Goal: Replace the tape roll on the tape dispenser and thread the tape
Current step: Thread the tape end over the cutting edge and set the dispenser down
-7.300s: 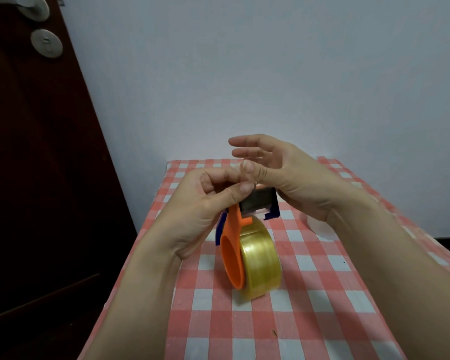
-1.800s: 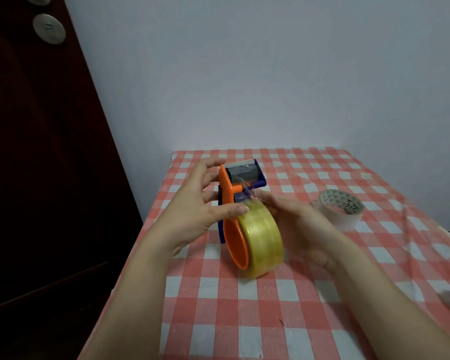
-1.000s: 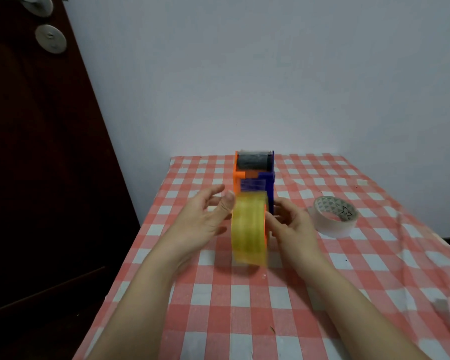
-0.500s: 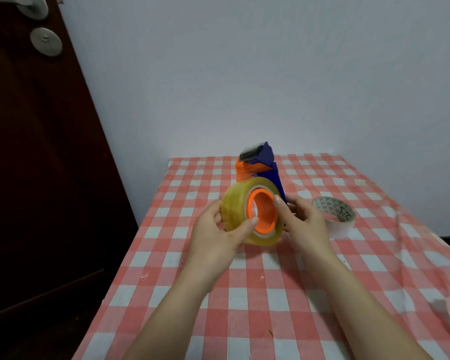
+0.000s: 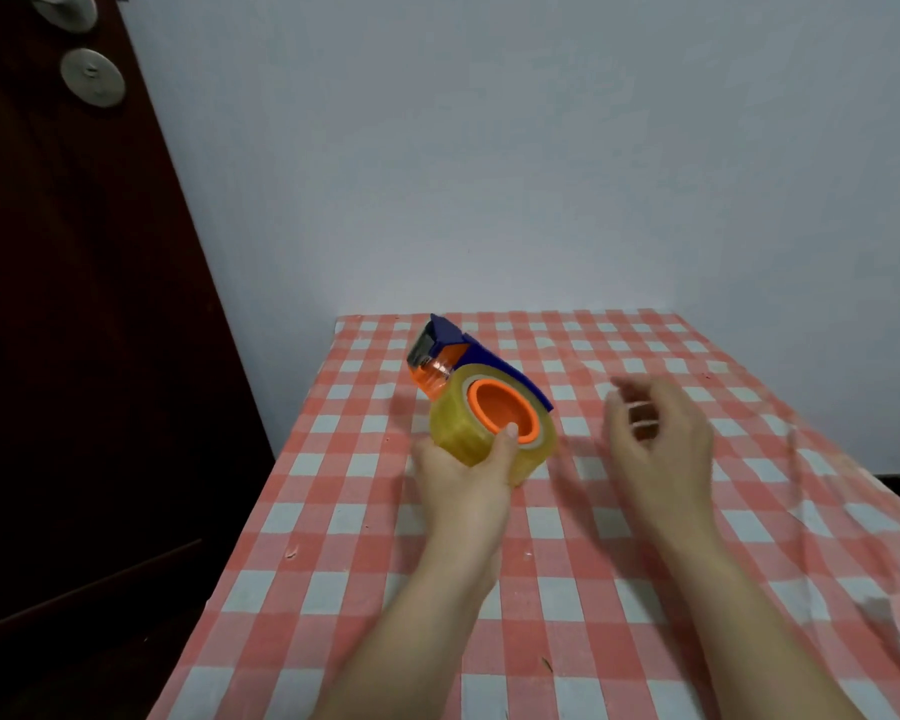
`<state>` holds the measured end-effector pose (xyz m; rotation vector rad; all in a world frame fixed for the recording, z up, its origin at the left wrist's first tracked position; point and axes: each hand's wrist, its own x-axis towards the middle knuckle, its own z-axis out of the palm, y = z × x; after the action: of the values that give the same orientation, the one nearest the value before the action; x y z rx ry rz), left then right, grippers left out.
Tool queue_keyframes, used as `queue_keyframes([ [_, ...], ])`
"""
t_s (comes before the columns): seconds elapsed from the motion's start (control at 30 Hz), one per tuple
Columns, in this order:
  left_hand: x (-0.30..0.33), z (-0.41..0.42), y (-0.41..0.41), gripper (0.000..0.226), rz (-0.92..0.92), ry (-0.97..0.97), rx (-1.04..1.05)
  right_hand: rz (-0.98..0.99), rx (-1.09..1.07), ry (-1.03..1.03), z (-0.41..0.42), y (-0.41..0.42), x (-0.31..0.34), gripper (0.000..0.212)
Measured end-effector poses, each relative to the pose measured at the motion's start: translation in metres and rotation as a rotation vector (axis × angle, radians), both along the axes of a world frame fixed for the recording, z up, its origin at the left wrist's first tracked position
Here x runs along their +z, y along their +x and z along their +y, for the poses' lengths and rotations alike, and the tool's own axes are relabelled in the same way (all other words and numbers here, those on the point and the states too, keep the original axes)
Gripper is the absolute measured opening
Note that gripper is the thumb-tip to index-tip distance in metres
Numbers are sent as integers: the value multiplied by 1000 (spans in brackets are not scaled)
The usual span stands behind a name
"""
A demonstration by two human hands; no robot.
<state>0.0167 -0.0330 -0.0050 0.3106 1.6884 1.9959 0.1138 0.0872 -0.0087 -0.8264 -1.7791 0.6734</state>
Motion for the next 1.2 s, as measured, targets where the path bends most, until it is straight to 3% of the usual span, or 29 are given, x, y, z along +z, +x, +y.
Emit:
queue_keyframes([
  [0.13,-1,13,10,50,-135,137,0,22,414,-396,-16,-17,-4,44],
  [0.2,1,17,17,34,-144,150,-12,98,463,-556,-12,-24,-7,43],
  [0.37,5,12,12,33,-25,25,-159,133,432,-709,5,-33,2,24],
  [0.6,8,12,5,41,-302,73,-266,-7,320,-629,29,-53,7,25],
  [0.73,12,15,5,41,-383,96,-241,-26,319,-597,28,-56,1,11],
  [0.97,16,14,6,41,-316,-15,-248,32,306,-602,21,-55,-5,18],
  [1.1,26,5,16,11,-217,-158,-283,-43,318,-467,18,-53,-10,20],
  [1.17,27,0,21,15,-157,-201,-315,-120,274,-345,16,-51,-11,24],
  [1.2,26,-1,22,30,-125,-218,-340,-149,225,-266,16,-50,-11,29],
])
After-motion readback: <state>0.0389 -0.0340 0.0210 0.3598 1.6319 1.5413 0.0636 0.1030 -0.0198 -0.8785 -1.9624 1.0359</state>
